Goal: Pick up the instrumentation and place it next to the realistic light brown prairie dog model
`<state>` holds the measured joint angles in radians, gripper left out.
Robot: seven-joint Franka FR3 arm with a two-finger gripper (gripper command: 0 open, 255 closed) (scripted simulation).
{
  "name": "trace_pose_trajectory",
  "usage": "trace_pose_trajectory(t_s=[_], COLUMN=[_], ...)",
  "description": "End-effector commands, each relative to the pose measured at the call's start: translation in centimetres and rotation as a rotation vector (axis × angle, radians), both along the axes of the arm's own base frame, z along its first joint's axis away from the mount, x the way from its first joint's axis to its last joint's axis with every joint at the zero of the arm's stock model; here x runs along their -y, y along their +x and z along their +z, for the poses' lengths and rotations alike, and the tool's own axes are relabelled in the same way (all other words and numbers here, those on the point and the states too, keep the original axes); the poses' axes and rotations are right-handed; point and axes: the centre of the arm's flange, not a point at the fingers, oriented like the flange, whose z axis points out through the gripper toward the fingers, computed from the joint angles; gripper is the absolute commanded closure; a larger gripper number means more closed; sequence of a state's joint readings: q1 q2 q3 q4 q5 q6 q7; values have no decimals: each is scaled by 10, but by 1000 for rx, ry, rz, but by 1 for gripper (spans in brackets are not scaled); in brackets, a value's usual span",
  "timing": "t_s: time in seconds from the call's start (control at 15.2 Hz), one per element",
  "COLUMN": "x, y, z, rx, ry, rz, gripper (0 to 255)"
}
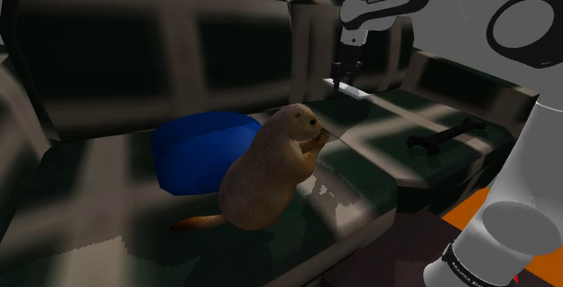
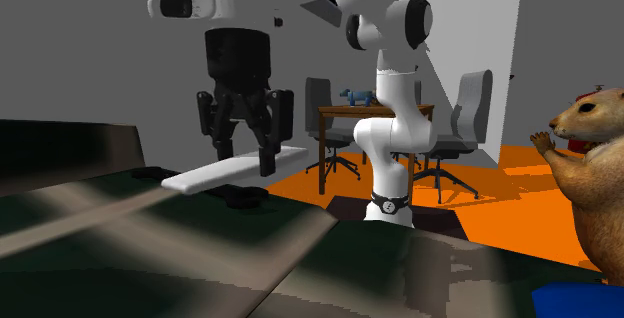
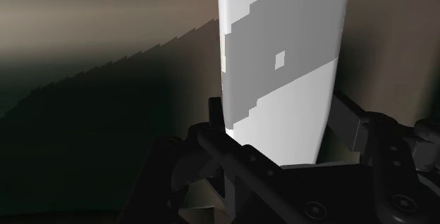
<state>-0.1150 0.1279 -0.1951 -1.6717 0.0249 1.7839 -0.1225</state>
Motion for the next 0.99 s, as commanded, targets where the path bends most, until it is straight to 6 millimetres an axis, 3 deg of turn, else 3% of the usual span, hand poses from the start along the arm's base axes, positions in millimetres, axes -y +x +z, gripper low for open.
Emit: trace_pose_trajectory(t_s=[0.0, 0.92], x=[0, 0], y=[1, 1], z=[11, 85], rx=[0, 0], ry=[0, 0], rz=[0, 0], gripper=[255, 255])
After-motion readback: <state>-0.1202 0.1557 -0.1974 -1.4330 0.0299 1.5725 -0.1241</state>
